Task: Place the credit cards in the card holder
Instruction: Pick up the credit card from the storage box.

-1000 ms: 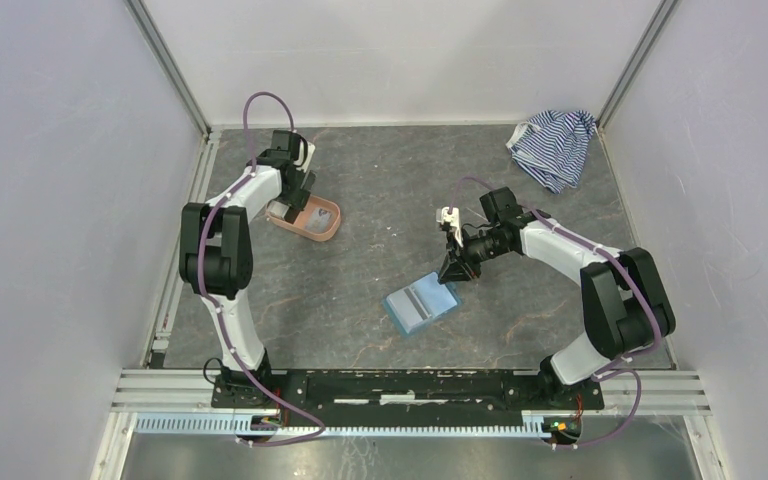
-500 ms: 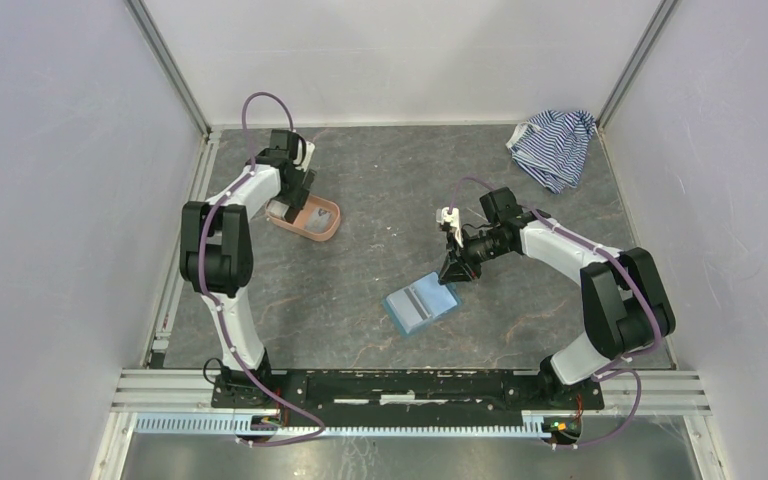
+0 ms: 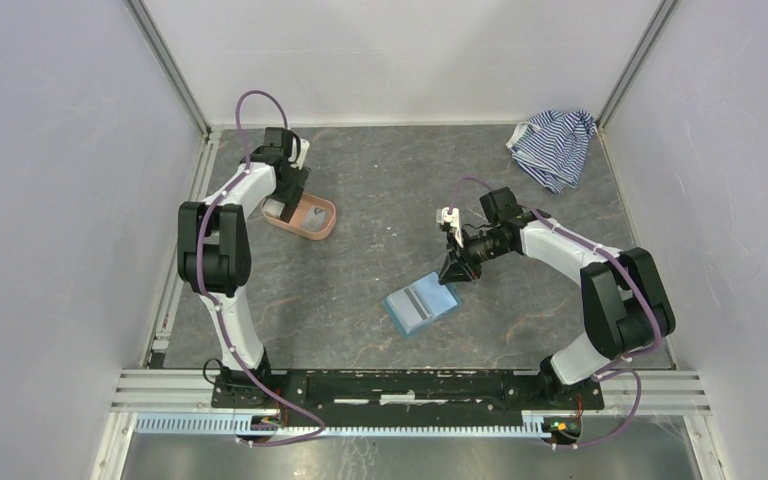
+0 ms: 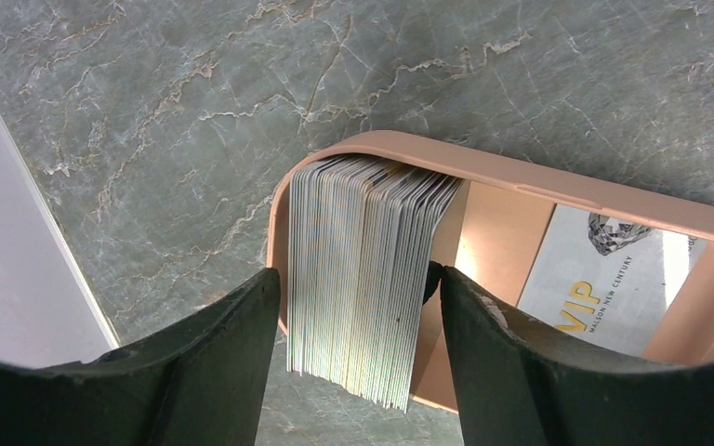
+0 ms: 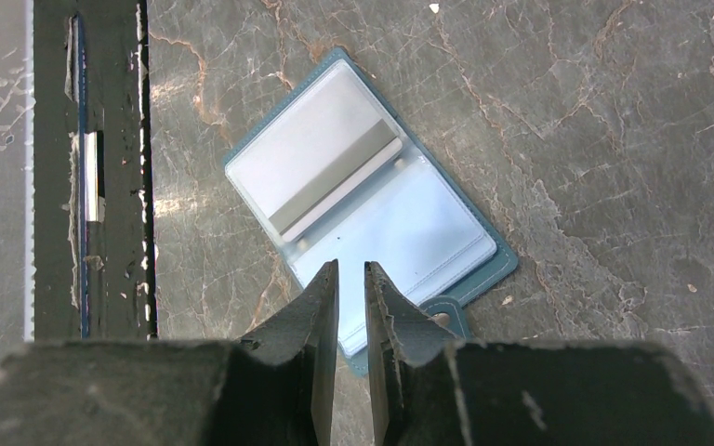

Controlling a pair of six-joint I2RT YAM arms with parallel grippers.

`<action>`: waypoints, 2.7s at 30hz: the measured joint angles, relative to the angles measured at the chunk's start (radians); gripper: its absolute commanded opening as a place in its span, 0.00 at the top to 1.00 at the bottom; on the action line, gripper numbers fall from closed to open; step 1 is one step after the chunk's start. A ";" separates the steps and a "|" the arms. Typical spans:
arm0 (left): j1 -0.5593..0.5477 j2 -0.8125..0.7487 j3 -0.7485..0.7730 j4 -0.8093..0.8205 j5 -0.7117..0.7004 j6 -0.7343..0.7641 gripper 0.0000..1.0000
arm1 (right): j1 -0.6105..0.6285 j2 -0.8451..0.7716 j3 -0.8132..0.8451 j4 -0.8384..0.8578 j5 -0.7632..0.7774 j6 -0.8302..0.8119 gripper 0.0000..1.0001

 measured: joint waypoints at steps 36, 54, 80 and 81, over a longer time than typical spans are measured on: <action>0.000 -0.012 0.013 -0.021 -0.011 0.000 0.35 | -0.003 0.009 0.005 -0.014 -0.018 -0.021 0.78; 0.000 -0.023 0.021 -0.031 -0.008 -0.001 0.44 | -0.003 0.011 0.005 -0.024 -0.019 -0.023 0.78; 0.000 -0.029 0.037 -0.066 0.032 -0.027 0.85 | -0.003 0.014 0.013 -0.028 -0.021 -0.027 0.78; 0.000 -0.029 0.038 -0.068 0.036 -0.030 0.85 | -0.003 0.014 0.013 -0.029 -0.021 -0.027 0.78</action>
